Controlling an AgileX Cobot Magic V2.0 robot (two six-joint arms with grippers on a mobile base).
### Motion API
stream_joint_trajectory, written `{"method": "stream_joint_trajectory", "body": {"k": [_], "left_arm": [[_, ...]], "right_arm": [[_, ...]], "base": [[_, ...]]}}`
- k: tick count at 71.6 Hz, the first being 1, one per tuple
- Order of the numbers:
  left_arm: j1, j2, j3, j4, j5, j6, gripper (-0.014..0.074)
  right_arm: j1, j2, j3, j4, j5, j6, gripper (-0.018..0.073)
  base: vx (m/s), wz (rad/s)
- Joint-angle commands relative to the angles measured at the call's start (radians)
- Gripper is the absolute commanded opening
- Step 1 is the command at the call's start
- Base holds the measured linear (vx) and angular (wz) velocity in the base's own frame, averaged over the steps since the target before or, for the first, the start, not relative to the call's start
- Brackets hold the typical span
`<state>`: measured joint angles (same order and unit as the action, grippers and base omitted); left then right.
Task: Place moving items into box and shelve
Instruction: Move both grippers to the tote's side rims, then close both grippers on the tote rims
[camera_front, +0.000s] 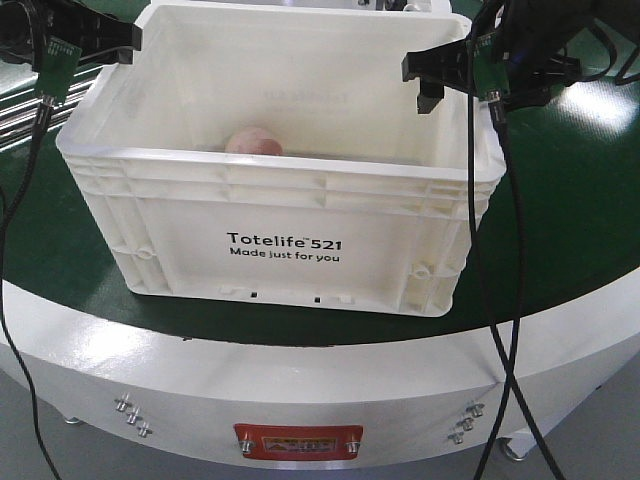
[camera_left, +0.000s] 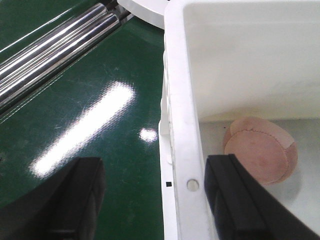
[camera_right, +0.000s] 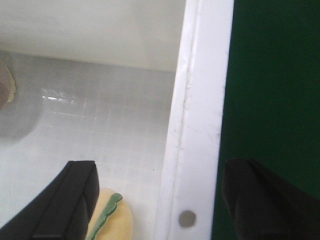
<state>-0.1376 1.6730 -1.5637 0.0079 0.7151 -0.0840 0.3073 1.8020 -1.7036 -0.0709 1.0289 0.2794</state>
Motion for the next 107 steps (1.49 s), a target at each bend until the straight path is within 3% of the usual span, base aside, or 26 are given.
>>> {"method": "stream_joint_trajectory", "body": {"k": [1,57,65,81,107], "left_arm": [[0.003,-0.047,-0.037,-0.008,-0.069,-0.008,0.0536],[0.003,-0.047,-0.037,0.004,-0.069,-0.007,0.0536],[0.003,-0.047,-0.037,0.004,-0.067,-0.007,0.0536],[0.003,-0.047,-0.037,0.004,-0.063,-0.007,0.0536],[0.003,-0.047,-0.037,0.004,-0.062,-0.007,0.0536]], "right_arm": [[-0.005,-0.05,-0.034,-0.022,-0.043,0.013,0.0542],[-0.005,-0.021,-0.034,-0.029,-0.027,0.032,0.048],[-0.005,-0.021,-0.034,-0.029,-0.027,0.033,0.0386],[-0.005,-0.021,-0.034,-0.028,-0.027,0.028,-0.0019],[-0.005,-0.021,-0.035,-0.021,-0.024,0.027,-0.0015]], "base": [[0.0,0.0],[0.0,0.0],[0.0,0.0],[0.0,0.0],[0.0,0.0]]}}
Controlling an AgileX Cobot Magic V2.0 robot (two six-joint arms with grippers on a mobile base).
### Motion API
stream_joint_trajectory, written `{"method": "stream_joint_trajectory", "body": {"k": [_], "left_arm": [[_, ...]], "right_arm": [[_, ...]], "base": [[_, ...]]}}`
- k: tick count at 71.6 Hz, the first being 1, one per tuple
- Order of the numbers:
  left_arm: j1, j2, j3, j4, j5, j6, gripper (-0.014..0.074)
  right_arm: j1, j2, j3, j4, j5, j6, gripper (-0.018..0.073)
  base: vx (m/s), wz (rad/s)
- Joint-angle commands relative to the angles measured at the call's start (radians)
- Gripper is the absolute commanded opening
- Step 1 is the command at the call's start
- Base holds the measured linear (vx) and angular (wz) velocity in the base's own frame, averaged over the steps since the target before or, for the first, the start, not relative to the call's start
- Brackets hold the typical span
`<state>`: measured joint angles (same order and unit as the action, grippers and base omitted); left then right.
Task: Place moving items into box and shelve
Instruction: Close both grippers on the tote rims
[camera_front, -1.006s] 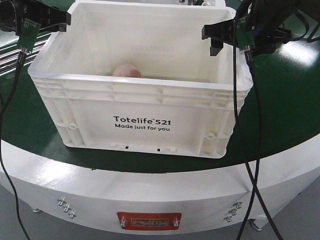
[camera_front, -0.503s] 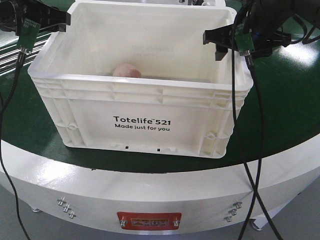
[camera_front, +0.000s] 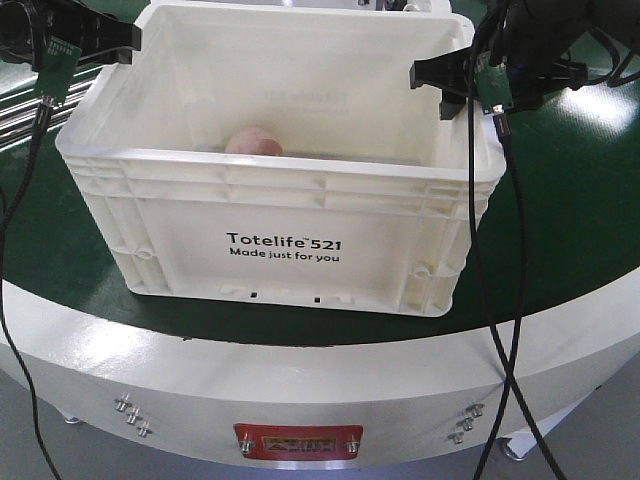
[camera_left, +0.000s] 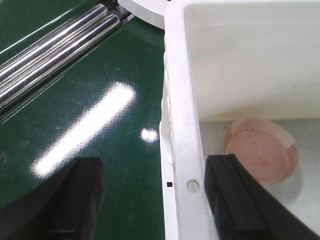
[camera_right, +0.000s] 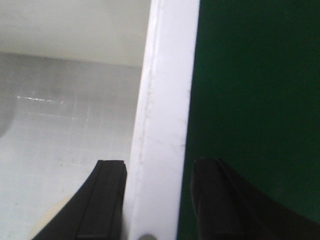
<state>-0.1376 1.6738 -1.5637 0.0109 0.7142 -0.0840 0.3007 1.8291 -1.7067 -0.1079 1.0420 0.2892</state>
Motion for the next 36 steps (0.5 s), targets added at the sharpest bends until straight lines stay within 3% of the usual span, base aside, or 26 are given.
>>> {"method": "stream_joint_trajectory", "body": {"k": [1,15,22,36], "left_arm": [[0.003,-0.047,-0.037,0.001,-0.062,-0.007,0.0536],[0.003,-0.037,-0.037,-0.005,-0.067,-0.007,0.0536],[0.003,-0.029,-0.039,-0.045,-0.069,-0.004,0.0536],[0.002,-0.026,-0.039,-0.105,-0.072,0.075,0.0536]], "right_arm": [[0.002,-0.048,-0.032,0.016,-0.037,0.017,-0.0015],[0.002,-0.048,-0.032,0.015,-0.04,0.014,-0.0015],[0.002,-0.048,-0.032,0.015,-0.04,0.012,-0.0015],[0.002,-0.048,-0.032,0.015,-0.041,-0.001,-0.0015]], "base": [[0.0,0.0],[0.0,0.0],[0.0,0.0],[0.0,0.0]]}}
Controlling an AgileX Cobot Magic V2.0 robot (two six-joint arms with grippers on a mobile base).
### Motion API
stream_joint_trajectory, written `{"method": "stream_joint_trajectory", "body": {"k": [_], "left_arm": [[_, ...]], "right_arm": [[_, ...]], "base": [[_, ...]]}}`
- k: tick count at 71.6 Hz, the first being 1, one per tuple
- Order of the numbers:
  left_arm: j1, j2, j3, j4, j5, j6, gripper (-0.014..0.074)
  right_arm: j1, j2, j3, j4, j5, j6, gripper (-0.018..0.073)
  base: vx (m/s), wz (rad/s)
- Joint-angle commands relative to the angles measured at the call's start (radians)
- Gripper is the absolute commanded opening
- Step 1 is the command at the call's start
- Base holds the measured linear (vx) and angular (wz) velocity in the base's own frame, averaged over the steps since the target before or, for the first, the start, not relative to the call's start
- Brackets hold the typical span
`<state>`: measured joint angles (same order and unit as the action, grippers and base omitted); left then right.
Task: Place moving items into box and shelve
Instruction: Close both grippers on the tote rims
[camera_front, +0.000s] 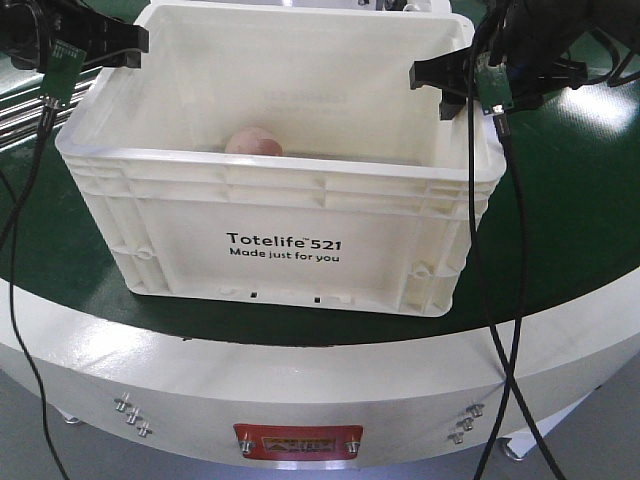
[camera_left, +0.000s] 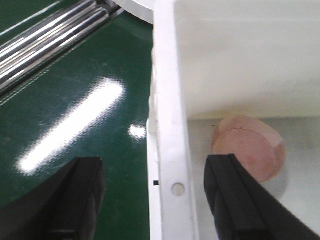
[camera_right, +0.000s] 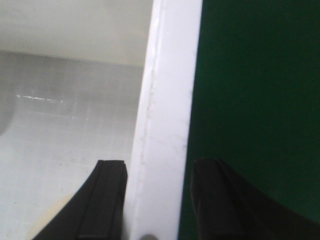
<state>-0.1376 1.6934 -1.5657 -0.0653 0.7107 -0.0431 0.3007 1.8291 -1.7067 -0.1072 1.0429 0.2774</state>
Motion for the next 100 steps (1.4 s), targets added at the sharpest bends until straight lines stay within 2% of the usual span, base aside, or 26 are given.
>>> {"method": "stream_joint_trajectory", "body": {"k": [1,16,41,63,78,100], "left_arm": [[0.002,-0.046,-0.037,-0.028,-0.068,0.035,0.0536],[0.002,-0.043,-0.037,-0.028,-0.035,0.037,0.0536],[0.002,0.001,-0.037,-0.03,0.14,0.032,0.0536],[0.002,0.001,-0.064,-0.055,0.183,0.032,0.0536],[0.002,0.002,-0.119,-0.054,0.207,0.03,0.0536],[0.002,0.043,-0.117,-0.054,0.253,0.03,0.0534]], "right_arm": [[0.002,-0.048,-0.032,0.015,-0.042,0.011,-0.0015],[0.002,-0.048,-0.032,0.015,-0.042,0.009,-0.0015],[0.002,-0.048,-0.032,0.016,-0.039,0.003,-0.0015],[0.002,-0.048,-0.032,0.017,-0.041,0.002,-0.0015],[0.002,-0.048,-0.032,0.018,-0.039,-0.017,-0.0015],[0.002,-0.048,-0.032,0.026,-0.04,-0.019,-0.0015]], "base": [[0.0,0.0],[0.0,0.0],[0.0,0.0],[0.0,0.0],[0.0,0.0],[0.0,0.0]]}}
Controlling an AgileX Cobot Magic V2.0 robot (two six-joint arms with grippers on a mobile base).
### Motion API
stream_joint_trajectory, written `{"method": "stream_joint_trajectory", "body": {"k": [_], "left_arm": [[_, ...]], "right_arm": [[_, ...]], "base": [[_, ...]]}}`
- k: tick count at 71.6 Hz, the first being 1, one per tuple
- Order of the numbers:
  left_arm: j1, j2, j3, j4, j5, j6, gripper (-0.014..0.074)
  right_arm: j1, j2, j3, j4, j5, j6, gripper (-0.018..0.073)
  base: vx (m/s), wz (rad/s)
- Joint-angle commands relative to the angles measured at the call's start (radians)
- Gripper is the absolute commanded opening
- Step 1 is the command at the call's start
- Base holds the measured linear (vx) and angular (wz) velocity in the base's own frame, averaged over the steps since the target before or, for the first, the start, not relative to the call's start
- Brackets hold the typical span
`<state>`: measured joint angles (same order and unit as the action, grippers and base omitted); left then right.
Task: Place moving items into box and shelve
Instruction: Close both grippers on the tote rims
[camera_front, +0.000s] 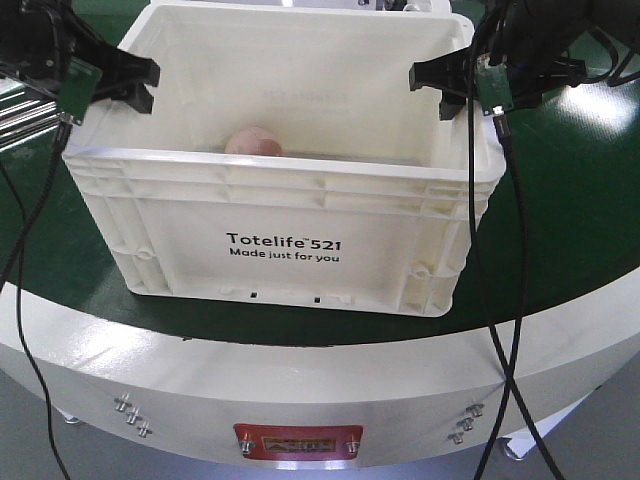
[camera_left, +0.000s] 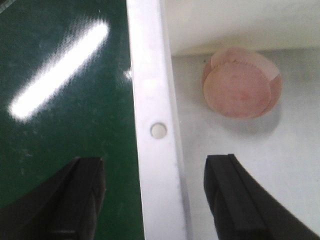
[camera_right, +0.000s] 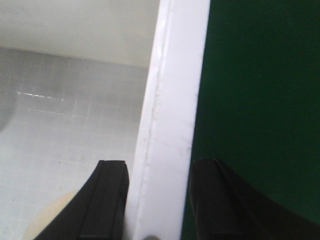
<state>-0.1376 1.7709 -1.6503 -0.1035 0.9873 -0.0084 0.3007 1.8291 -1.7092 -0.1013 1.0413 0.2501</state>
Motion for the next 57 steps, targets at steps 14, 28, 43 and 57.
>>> {"method": "stream_joint_trajectory", "body": {"k": [14,28,43,57], "left_arm": [[0.002,-0.036,-0.034,-0.017,-0.023,-0.005,0.0407],[0.001,-0.036,-0.034,-0.024,-0.008,0.008,-0.0008],[0.001,-0.036,-0.034,-0.025,-0.011,0.008,-0.0029],[0.001,-0.036,-0.034,-0.036,-0.015,0.008,-0.0029]], "right_arm": [[0.002,-0.048,-0.029,0.02,-0.039,0.008,-0.0015],[0.002,-0.048,-0.029,0.02,-0.039,0.008,-0.0015],[0.002,-0.048,-0.029,0.02,-0.041,0.008,-0.0015],[0.005,-0.048,-0.029,0.021,-0.049,0.004,-0.0012]], "base": [[0.0,0.0],[0.0,0.0],[0.0,0.0],[0.0,0.0]]}}
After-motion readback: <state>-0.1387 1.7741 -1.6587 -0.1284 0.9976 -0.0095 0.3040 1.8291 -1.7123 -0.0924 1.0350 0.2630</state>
